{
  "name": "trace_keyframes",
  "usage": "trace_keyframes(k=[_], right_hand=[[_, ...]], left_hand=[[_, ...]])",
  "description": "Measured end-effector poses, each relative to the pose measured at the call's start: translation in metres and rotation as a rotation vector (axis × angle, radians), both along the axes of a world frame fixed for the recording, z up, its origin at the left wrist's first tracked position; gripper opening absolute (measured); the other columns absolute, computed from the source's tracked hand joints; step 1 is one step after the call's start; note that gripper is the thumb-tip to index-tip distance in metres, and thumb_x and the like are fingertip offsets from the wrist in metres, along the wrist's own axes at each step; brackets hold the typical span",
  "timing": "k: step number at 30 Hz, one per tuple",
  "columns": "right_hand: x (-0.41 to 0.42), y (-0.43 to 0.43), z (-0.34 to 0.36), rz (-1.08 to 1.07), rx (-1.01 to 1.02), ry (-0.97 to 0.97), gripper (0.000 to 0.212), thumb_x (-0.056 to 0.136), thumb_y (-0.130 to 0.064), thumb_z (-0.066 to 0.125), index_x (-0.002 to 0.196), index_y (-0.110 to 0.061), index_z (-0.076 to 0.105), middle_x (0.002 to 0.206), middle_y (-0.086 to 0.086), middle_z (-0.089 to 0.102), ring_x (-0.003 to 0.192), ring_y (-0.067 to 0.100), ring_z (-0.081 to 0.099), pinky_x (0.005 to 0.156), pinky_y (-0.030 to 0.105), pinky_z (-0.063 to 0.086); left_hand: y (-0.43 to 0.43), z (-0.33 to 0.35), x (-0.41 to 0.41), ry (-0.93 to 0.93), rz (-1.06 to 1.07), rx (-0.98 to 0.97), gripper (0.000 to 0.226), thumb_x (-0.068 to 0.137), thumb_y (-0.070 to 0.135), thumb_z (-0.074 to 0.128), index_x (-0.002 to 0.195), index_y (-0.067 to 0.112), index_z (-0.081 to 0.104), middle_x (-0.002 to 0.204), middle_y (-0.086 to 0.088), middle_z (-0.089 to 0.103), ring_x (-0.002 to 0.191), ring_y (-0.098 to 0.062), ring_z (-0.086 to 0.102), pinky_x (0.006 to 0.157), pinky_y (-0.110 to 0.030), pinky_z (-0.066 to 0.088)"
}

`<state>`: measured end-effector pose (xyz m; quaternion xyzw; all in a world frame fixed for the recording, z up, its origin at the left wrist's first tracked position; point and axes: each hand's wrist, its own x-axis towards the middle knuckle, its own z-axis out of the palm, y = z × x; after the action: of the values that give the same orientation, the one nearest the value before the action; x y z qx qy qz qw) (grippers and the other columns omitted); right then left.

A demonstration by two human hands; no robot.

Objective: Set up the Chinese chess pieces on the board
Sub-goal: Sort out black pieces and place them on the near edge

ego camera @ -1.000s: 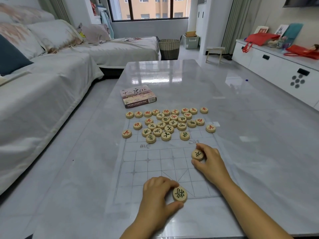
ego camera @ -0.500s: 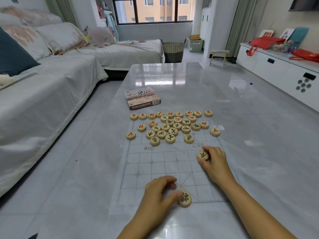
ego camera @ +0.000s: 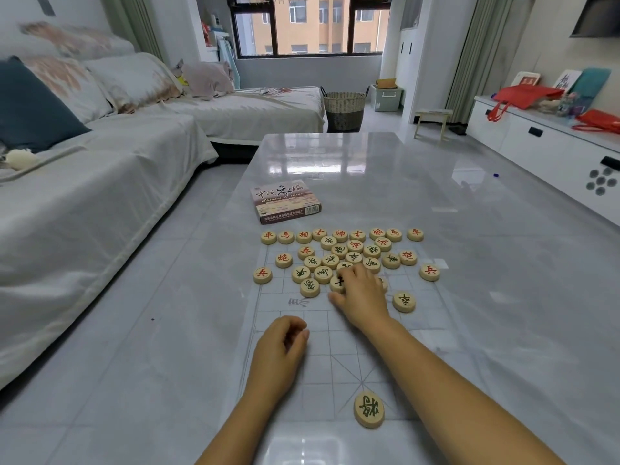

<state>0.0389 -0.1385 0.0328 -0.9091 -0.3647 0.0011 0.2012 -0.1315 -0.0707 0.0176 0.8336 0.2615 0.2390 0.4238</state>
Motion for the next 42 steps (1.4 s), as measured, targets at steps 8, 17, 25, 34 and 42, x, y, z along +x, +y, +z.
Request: trace_keyframes(k=[8, 17, 25, 34, 42], right_hand=[[0.006, -0.02, -0.001, -0.054, -0.042, -0.04, 0.047, 0.088, -0.033, 0.051, 0.13, -0.013, 0.045, 0.131, 0.01, 0.045, 0.121, 0.027, 0.041, 0.102, 0.037, 0.03], [-0.001, -0.115, -0.005, -0.137, 0.064, 0.027, 0.039, 0.081, -0.039, 0.063, 0.115, -0.021, 0.06, 0.106, 0.002, 0.052, 0.102, 0.021, 0.05, 0.087, 0.03, 0.038], [-0.004, -0.119, -0.013, -0.151, 0.165, 0.119, 0.042, 0.079, -0.035, 0.068, 0.117, -0.021, 0.058, 0.108, 0.003, 0.055, 0.103, 0.022, 0.049, 0.088, 0.032, 0.038], [0.0, -0.12, -0.016, -0.159, 0.234, 0.143, 0.04, 0.078, -0.034, 0.069, 0.115, -0.021, 0.058, 0.108, 0.0, 0.055, 0.104, 0.018, 0.049, 0.09, 0.031, 0.039], [-0.001, -0.123, -0.015, -0.146, 0.223, 0.14, 0.041, 0.08, -0.033, 0.067, 0.118, -0.02, 0.058, 0.113, 0.003, 0.055, 0.108, 0.021, 0.049, 0.093, 0.035, 0.04]], left_hand=[[0.004, -0.001, 0.0, -0.01, -0.016, -0.023, 0.01, 0.088, 0.014, 0.057, 0.092, 0.022, 0.061, 0.088, 0.006, 0.063, 0.083, -0.005, 0.057, 0.07, -0.009, 0.045], [0.004, 0.001, 0.009, 0.087, -0.039, 0.025, 0.014, 0.088, 0.017, 0.056, 0.1, 0.023, 0.055, 0.09, 0.007, 0.058, 0.08, -0.005, 0.055, 0.069, -0.011, 0.044], [0.017, 0.017, 0.084, 0.2, -0.089, 0.306, 0.029, 0.089, 0.022, 0.054, 0.117, 0.015, 0.055, 0.117, -0.005, 0.055, 0.105, -0.02, 0.051, 0.09, -0.033, 0.045], [0.029, 0.014, 0.163, 0.443, -0.097, 0.611, 0.041, 0.085, 0.039, 0.058, 0.115, 0.011, 0.055, 0.125, -0.014, 0.049, 0.115, -0.031, 0.039, 0.095, -0.041, 0.035], [0.008, 0.026, 0.113, 0.338, -0.221, 0.466, 0.029, 0.081, 0.035, 0.064, 0.1, 0.014, 0.059, 0.101, -0.004, 0.059, 0.095, -0.022, 0.052, 0.081, -0.036, 0.047]])
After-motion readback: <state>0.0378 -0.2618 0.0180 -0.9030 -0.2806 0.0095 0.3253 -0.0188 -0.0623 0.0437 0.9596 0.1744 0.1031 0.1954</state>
